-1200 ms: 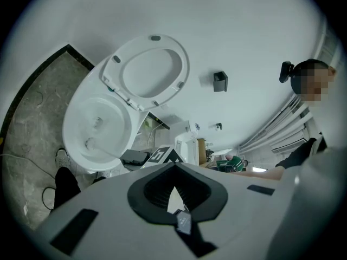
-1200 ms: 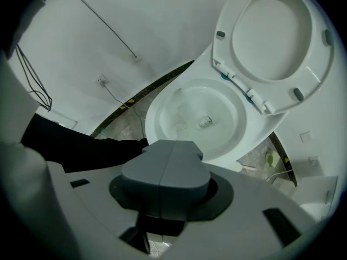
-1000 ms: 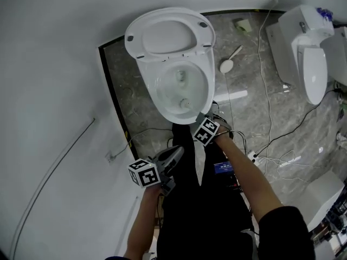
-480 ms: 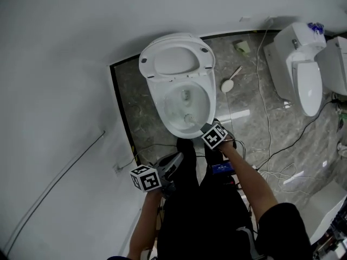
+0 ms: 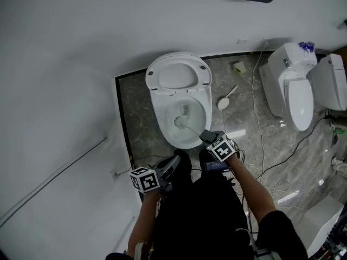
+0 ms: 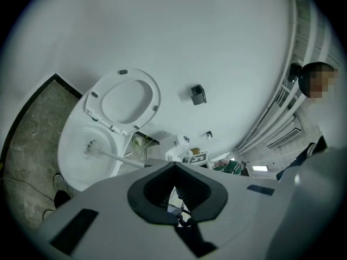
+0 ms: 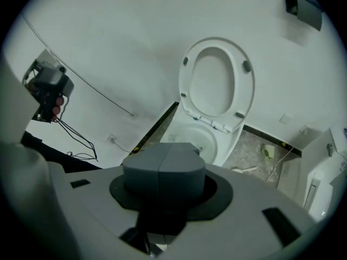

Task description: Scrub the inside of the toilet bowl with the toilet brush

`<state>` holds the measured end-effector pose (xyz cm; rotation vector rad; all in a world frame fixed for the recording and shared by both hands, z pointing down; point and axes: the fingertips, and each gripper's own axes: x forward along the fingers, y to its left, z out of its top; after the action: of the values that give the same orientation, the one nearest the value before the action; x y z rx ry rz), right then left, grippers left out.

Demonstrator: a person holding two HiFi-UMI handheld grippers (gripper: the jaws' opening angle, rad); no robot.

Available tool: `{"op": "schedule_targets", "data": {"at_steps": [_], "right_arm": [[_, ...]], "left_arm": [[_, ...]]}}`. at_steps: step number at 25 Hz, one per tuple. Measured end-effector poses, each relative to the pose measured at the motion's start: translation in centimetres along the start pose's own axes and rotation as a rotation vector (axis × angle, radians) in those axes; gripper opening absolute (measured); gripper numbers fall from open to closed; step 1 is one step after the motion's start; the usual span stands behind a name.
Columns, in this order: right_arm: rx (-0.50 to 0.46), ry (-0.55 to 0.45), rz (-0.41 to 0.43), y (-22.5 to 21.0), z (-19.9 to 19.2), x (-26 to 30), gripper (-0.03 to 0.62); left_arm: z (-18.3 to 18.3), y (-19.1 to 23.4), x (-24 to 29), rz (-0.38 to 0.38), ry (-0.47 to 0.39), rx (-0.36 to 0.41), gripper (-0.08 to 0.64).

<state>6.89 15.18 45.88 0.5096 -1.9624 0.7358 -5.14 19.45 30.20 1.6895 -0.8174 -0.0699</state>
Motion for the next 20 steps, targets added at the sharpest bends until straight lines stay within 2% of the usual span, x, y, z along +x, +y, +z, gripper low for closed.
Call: {"op": "schedule_targets", "data": {"at_steps": [11,20], "right_arm": [[-0.031,-0.291,-0.031,0.9,4.2,-12.2,0.160],[0.072,-0.463,-0.006,1.7,3.9,-18.7,0.160]], "left_arm": [[3.1,-3.4,0.1,-0.033,-0.071,0.110,0.011],[5.4,-5.9,0.1,-0.023,-0.122,0.214,0.011]]}}
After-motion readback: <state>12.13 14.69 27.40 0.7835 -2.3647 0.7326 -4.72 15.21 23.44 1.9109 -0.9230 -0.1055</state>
